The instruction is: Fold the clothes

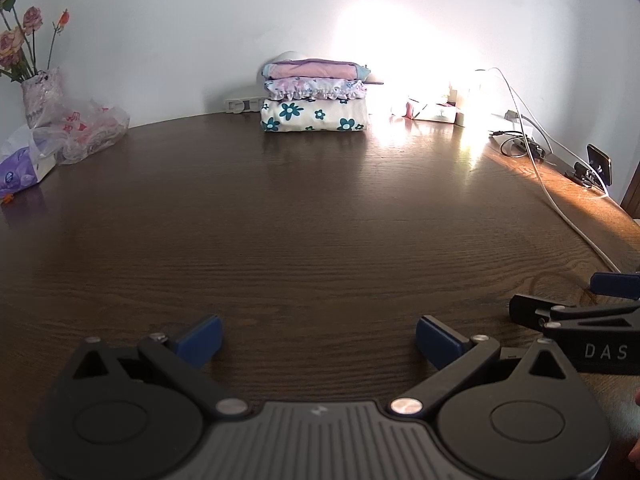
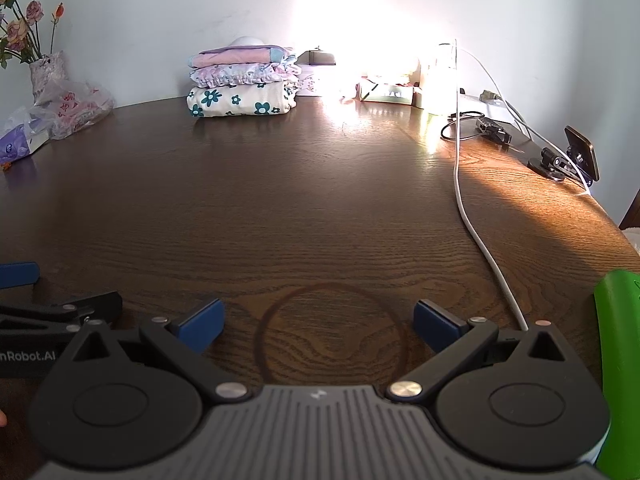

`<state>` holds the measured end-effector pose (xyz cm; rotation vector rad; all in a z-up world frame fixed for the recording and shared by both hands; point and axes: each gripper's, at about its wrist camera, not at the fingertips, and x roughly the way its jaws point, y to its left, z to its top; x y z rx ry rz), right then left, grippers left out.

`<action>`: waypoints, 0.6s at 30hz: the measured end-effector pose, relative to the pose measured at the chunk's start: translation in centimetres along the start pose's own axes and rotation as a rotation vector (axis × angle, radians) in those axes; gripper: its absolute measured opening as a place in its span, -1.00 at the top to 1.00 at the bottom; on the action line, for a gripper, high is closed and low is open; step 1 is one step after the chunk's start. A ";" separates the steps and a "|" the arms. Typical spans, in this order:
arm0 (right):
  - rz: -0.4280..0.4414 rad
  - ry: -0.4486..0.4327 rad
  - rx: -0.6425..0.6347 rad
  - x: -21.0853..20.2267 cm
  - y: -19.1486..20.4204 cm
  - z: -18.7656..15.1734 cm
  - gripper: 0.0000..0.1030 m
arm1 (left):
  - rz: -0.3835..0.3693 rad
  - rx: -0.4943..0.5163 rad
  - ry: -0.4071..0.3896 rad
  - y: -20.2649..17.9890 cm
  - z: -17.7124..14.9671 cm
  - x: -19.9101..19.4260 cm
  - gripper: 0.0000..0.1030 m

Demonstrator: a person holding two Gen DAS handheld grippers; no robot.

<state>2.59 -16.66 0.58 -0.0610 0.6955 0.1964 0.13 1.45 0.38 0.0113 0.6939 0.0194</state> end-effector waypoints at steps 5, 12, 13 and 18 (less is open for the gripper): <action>0.001 0.000 0.001 0.0 0.0 0.0 -0.99 | 0.000 0.000 0.000 0.0 0.0 0.0 -1.00; 0.001 0.000 0.003 0.0 0.1 0.0 -0.99 | 0.014 -0.013 0.000 -0.1 -0.1 0.0 -1.00; 0.001 0.000 0.005 0.0 0.0 0.0 -0.99 | 0.018 -0.017 0.000 -0.2 -0.1 0.0 -1.00; 0.000 0.000 0.008 0.0 0.0 -0.1 -0.99 | 0.021 -0.020 0.000 -0.2 -0.1 -0.1 -1.00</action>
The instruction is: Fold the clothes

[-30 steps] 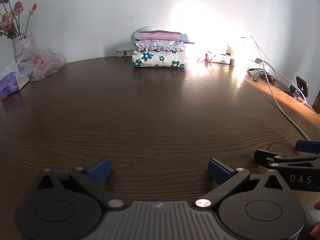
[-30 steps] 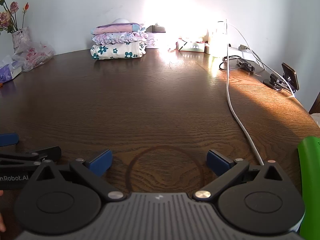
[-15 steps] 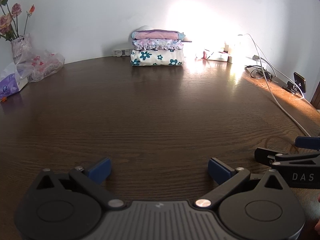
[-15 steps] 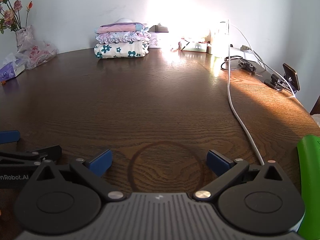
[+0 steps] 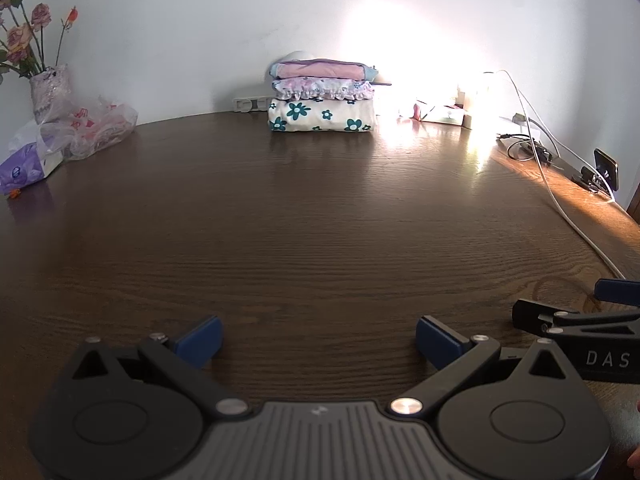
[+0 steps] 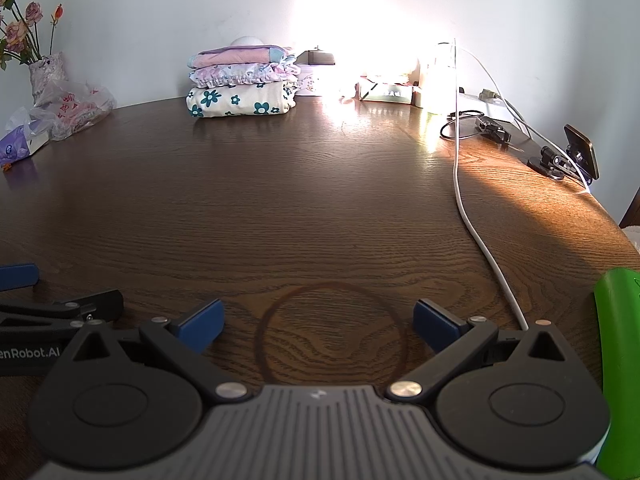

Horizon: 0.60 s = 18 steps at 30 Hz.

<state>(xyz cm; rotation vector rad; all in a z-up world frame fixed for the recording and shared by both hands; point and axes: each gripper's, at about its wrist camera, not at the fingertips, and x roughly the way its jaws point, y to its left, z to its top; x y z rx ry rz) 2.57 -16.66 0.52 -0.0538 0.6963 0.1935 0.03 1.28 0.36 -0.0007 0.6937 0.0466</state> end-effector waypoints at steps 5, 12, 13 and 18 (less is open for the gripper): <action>0.000 0.000 0.000 0.0 0.0 0.0 -0.99 | 0.001 -0.001 0.000 0.0 0.0 0.0 -1.00; -0.002 0.000 0.003 0.0 0.1 0.0 -0.99 | 0.013 -0.011 0.001 -0.1 -0.1 0.0 -1.00; -0.002 0.000 0.003 0.0 0.1 0.0 -0.99 | 0.013 -0.011 0.001 -0.1 -0.1 0.0 -1.00; -0.006 -0.001 0.006 -0.4 0.1 -0.4 -0.99 | 0.014 -0.011 0.001 -0.1 -0.1 -0.1 -1.00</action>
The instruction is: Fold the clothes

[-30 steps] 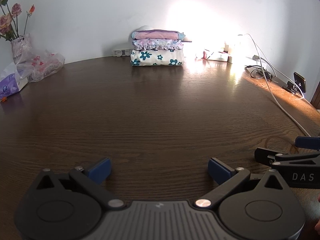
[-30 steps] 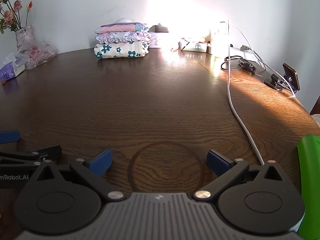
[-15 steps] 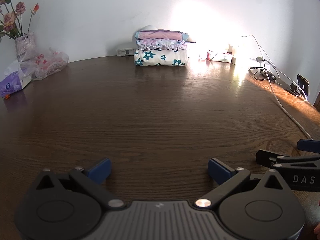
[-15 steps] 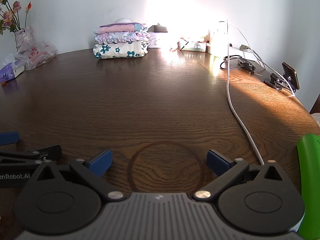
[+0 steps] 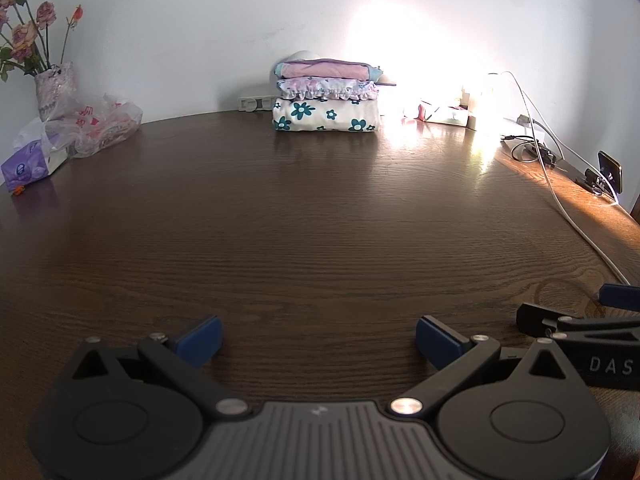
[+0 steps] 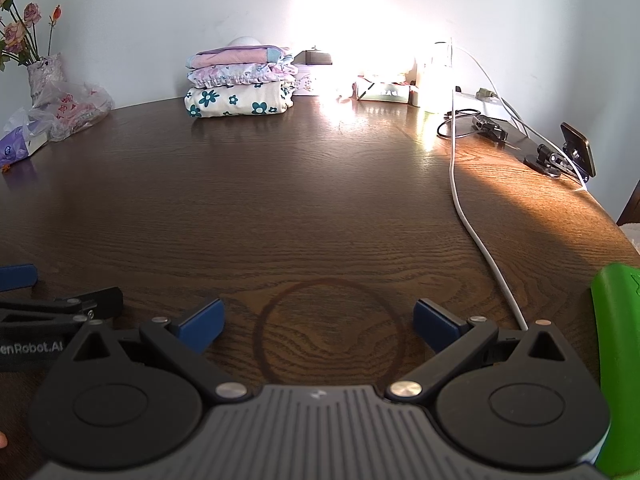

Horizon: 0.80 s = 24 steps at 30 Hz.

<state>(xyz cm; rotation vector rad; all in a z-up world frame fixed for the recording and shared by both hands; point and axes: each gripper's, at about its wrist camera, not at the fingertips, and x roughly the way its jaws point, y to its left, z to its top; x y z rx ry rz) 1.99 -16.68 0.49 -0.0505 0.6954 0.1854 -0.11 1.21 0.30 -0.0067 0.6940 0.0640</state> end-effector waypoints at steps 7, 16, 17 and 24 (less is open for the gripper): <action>0.001 0.000 -0.001 -0.1 0.0 -0.1 -0.99 | 0.001 -0.001 0.000 0.0 0.0 0.0 -1.00; 0.000 0.000 -0.001 -0.1 0.0 -0.1 -0.99 | 0.004 -0.004 0.001 0.0 0.0 0.0 -1.00; 0.000 0.000 -0.001 -0.1 0.1 -0.1 -0.99 | 0.004 -0.004 0.001 0.0 0.0 0.0 -1.00; 0.000 0.000 -0.001 -0.1 0.1 -0.1 -0.99 | 0.004 -0.004 0.001 0.0 0.0 0.0 -1.00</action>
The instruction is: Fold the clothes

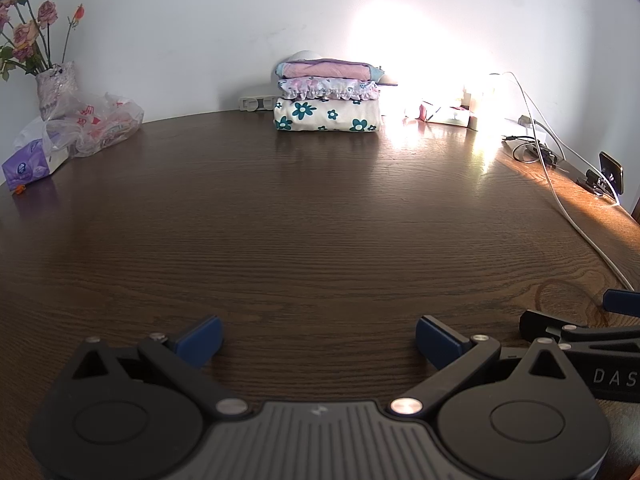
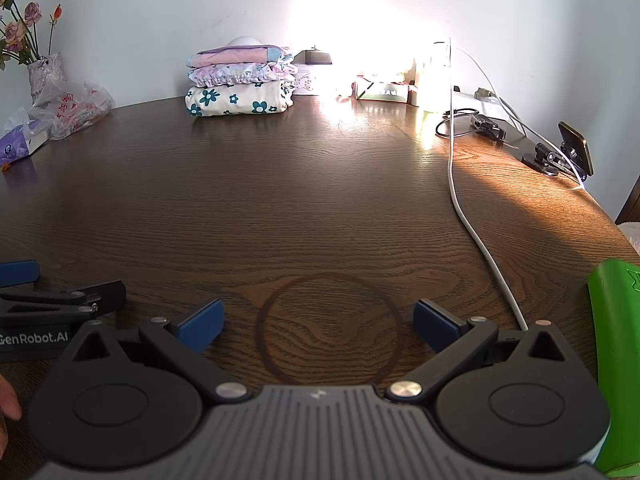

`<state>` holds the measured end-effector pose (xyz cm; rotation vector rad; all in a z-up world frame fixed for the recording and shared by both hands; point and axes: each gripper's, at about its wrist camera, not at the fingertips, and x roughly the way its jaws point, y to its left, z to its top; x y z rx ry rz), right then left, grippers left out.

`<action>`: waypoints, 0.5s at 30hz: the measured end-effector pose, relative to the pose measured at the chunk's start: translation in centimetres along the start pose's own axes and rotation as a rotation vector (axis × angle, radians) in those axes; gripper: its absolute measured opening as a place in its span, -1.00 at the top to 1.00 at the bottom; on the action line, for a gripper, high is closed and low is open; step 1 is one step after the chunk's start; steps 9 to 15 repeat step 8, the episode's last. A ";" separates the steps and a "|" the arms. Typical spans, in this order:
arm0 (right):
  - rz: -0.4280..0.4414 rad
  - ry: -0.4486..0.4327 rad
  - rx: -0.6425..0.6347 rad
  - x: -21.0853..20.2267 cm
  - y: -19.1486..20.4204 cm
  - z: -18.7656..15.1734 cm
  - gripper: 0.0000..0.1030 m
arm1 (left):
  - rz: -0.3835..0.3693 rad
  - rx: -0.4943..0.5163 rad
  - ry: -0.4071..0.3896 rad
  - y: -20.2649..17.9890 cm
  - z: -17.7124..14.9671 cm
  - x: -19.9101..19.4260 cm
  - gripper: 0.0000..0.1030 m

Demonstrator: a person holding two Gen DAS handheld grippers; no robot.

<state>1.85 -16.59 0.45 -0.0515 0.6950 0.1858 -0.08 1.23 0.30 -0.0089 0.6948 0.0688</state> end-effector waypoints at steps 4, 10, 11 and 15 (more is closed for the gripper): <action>-0.001 0.000 0.000 0.0 0.1 0.0 -0.99 | 0.001 0.000 0.000 0.0 0.0 0.0 -1.00; -0.001 0.000 0.000 0.0 0.1 0.0 -0.99 | 0.001 0.000 0.000 0.0 0.0 0.0 -1.00; -0.001 0.000 0.000 0.0 0.1 0.0 -0.99 | 0.001 0.000 0.000 0.0 0.0 0.0 -1.00; -0.001 0.000 0.000 0.0 0.1 0.0 -0.99 | 0.001 0.000 0.000 0.0 0.0 0.0 -1.00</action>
